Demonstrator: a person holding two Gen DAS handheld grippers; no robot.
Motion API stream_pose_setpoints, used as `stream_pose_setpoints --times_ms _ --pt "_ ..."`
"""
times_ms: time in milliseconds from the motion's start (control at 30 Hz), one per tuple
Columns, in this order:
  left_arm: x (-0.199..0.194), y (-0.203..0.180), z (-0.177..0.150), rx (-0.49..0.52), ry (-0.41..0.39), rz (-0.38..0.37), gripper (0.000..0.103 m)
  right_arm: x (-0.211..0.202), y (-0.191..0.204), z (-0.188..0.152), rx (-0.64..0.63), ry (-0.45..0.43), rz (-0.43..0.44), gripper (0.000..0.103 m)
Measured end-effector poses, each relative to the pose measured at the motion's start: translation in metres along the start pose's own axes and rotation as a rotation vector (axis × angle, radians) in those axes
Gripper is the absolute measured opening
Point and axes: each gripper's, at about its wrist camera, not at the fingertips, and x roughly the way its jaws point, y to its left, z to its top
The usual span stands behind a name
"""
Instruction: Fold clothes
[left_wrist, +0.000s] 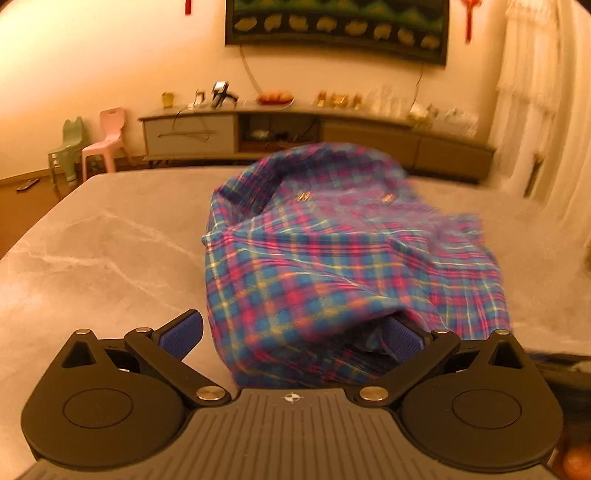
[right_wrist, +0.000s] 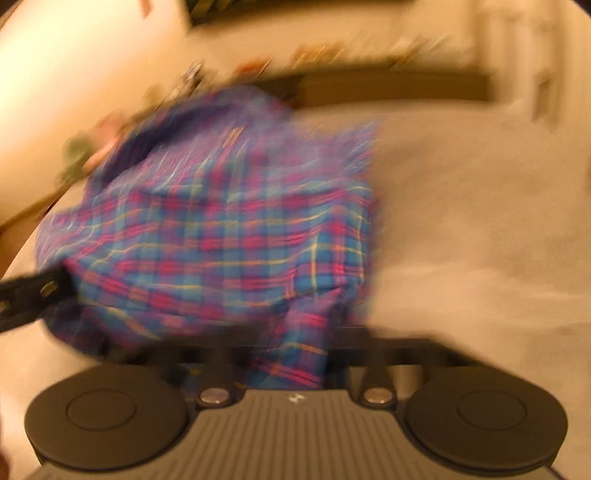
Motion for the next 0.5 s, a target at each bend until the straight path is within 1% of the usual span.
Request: stream_pose_setpoints --times_ms 33,67,100,133,167,233,267,300,367,467,500 --pt "-0.002 0.004 0.005 -0.001 -0.012 0.000 0.079 -0.008 0.002 0.007 -0.005 -0.036 0.012 0.006" --pt "-0.010 0.011 0.010 -0.015 -0.042 -0.012 0.077 -0.039 0.004 0.016 -0.034 -0.150 0.052 0.005" --pt "-0.018 0.018 0.016 -0.029 -0.071 -0.025 0.077 -0.071 0.007 0.024 -0.062 -0.265 0.091 0.005" --pt "-0.026 0.025 0.021 -0.043 -0.100 -0.037 0.081 -0.102 0.009 0.033 -0.090 -0.379 0.130 0.005" --pt "-0.034 0.032 0.026 -0.057 -0.130 -0.049 0.090 -0.130 0.006 0.035 -0.092 -0.450 0.160 0.005" --pt "-0.049 0.044 0.033 -0.076 -0.180 -0.068 0.094 -0.186 -0.002 0.038 -0.096 -0.589 0.221 0.005" --pt "-0.054 0.048 0.032 -0.076 -0.195 -0.072 0.094 -0.173 -0.007 0.035 -0.091 -0.546 0.182 0.005" --pt "-0.054 0.046 0.029 -0.064 -0.189 -0.080 0.094 -0.159 -0.012 0.031 -0.086 -0.503 0.144 0.005" --pt "-0.046 0.038 0.018 -0.027 -0.148 -0.099 0.094 -0.132 -0.022 0.023 -0.075 -0.416 0.068 0.005" --pt "-0.034 0.014 -0.010 0.038 -0.087 -0.123 0.095 -0.076 -0.063 0.005 0.145 -0.221 0.022 0.005" --pt "-0.027 0.007 -0.019 0.045 -0.070 -0.126 0.097 -0.081 -0.064 0.008 0.156 -0.237 0.053 0.005"
